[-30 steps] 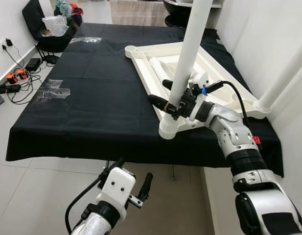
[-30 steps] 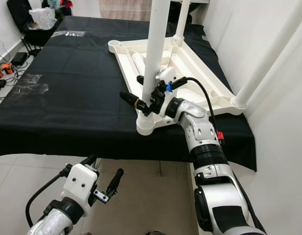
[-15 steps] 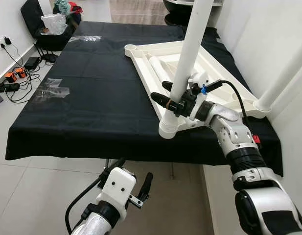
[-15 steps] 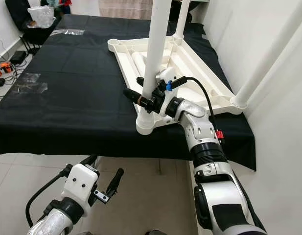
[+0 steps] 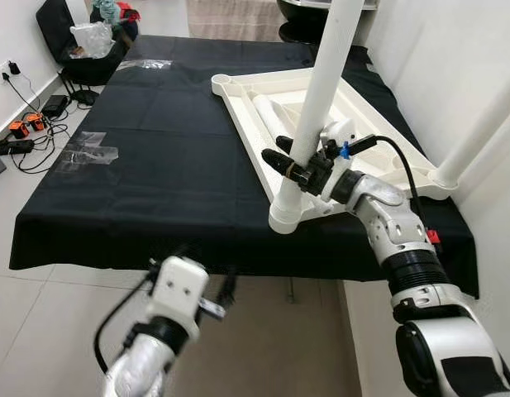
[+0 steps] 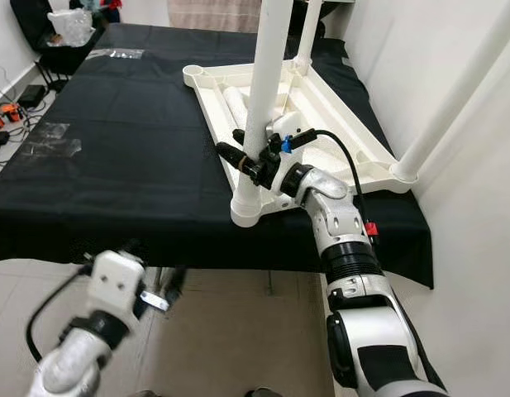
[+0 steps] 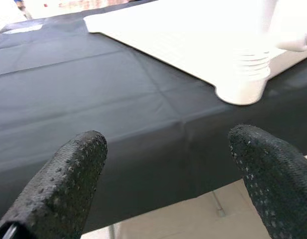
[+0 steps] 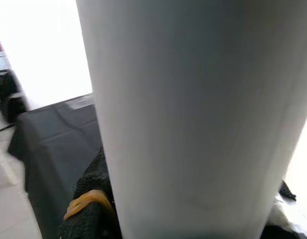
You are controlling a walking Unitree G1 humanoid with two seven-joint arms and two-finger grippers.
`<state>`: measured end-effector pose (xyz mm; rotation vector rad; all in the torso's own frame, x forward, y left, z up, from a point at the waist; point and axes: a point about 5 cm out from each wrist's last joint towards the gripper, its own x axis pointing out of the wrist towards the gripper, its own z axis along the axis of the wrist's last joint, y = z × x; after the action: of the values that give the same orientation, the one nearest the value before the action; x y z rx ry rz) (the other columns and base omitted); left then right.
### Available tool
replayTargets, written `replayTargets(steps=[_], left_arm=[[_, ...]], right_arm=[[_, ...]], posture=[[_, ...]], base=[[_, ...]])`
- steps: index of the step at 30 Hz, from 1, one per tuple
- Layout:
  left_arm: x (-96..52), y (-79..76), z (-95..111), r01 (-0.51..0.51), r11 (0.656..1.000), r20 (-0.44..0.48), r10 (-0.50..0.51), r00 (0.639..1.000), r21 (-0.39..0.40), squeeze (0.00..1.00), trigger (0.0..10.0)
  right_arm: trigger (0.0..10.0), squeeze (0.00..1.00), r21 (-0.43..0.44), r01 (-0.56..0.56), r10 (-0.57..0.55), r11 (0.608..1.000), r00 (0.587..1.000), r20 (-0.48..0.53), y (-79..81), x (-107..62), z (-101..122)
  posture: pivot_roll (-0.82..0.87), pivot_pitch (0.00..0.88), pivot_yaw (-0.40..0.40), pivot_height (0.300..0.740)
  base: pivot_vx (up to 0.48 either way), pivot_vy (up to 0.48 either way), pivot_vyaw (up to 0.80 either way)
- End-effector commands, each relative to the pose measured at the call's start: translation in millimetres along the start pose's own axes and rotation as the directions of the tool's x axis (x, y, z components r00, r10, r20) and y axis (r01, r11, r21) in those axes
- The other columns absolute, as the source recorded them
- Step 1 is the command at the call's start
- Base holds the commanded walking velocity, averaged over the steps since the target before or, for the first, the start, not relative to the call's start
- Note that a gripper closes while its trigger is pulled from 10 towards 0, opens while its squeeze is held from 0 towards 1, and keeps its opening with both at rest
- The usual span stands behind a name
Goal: Building children table
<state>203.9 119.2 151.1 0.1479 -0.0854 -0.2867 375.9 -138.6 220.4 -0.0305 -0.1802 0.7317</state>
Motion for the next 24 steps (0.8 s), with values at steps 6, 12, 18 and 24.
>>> replayTargets(steps=[6, 12, 18, 24], left_arm=[[-2.4, -5.1, -4, 0.032, 0.999, -0.027, -0.032, 0.999, -0.013, 0.00, 10.0], [-5.4, -18.8, -6, 0.085, 0.996, -0.039, -0.087, 0.995, -0.030, 0.00, 10.0], [-10.5, -31.6, -9, 0.144, 0.988, -0.058, -0.147, 0.988, -0.052, 0.00, 10.0], [-11.2, -32.5, -10, 0.145, 0.988, -0.062, -0.148, 0.987, -0.053, 0.00, 10.0]], right_arm=[[0.0, 0.00, -0.017, 0.236, -0.236, 0.972, 0.972, -0.002, -4.3, -9.7, -9], [0.0, 0.00, -0.064, 0.411, -0.415, 0.909, 0.907, -0.066, -1.6, -12.5, -20], [0.0, 0.00, -0.061, 0.707, -0.709, 0.705, 0.701, -0.075, 6.5, -8.3, -11], [0.0, 0.00, -0.009, 0.832, -0.832, 0.554, 0.554, -0.012, 17.0, -7.6, 3]], posture=[[0.08, 0.152, -0.075, 0.740], [0.08, 0.153, -0.073, 0.740], [0.08, 0.152, -0.074, 0.740], [0.08, 0.148, -0.075, 0.740]], base=[[0.000, 0.000, 0.00], [0.000, 0.000, 0.00], [0.000, 0.000, 0.00], [0.000, 0.000, 0.00]])
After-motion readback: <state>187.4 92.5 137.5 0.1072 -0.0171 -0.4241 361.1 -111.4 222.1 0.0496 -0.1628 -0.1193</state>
